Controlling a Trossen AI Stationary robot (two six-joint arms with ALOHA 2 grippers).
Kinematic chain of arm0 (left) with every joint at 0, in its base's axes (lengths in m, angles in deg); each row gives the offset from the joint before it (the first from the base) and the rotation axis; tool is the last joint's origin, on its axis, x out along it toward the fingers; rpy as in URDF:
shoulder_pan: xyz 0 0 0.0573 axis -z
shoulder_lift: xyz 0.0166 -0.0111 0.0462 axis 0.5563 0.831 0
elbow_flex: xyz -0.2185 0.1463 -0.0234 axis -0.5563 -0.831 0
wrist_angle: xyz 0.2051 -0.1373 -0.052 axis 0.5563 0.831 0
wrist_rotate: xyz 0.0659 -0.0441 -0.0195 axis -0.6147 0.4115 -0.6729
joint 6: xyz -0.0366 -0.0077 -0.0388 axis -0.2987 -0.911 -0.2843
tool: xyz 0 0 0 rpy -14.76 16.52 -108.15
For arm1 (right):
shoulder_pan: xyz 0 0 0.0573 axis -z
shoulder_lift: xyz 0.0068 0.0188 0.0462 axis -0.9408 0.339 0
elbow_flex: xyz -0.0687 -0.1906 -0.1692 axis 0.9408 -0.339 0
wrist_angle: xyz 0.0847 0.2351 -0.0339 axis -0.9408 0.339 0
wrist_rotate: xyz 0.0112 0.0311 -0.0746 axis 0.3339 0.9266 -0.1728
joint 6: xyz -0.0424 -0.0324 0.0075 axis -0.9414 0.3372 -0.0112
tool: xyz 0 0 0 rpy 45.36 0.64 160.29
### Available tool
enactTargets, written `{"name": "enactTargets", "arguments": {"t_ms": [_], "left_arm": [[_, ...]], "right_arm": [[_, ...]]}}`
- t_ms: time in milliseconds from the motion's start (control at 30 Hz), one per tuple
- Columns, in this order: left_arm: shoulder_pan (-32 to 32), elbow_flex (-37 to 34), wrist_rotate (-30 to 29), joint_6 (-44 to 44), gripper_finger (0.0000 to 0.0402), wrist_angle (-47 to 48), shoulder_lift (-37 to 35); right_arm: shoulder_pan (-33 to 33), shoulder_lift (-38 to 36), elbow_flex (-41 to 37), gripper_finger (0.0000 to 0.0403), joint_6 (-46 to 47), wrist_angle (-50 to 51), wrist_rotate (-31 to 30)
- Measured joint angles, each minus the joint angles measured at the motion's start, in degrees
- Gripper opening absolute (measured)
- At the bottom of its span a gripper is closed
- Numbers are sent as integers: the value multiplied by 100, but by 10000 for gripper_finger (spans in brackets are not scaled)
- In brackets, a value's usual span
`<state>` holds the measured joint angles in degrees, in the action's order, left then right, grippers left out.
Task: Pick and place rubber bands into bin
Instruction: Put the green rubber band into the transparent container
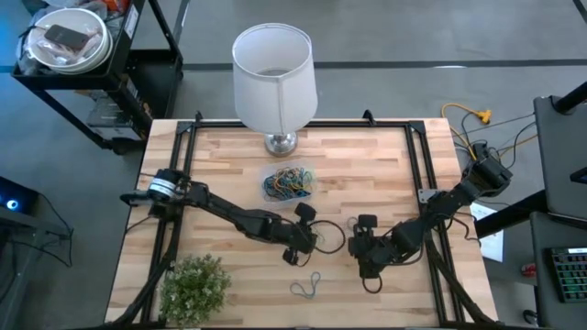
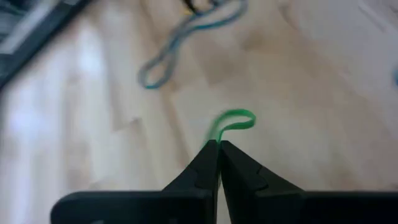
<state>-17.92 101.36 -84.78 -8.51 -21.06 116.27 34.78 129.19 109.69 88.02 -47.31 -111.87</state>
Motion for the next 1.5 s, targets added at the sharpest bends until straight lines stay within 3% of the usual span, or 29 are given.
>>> {"name": "enactTargets", "arguments": {"t_ms": [333,533,867,1100,1267,1500], "left_arm": [[236,-150,-3037,-23,0,393,-411],[178,-564,-3998,-372,0,649,-709],[-121,-1470,-4162,-1607,0,1321,-1777],[-321,-2236,-4138,-2146,0,1275,-2544],[-398,-2483,-4011,-2014,0,880,-2714],[-614,-2497,-3261,-1702,0,373,-2688]], "right_arm": [[0,2,-22,59,-2,-11,-15],[0,2,-45,62,-2,-30,-17],[4,4,-73,57,-16,-102,-52],[4,4,-81,57,-68,-173,-170],[4,4,-83,57,-107,-246,-201],[4,4,-90,57,-196,-290,-332]]}}
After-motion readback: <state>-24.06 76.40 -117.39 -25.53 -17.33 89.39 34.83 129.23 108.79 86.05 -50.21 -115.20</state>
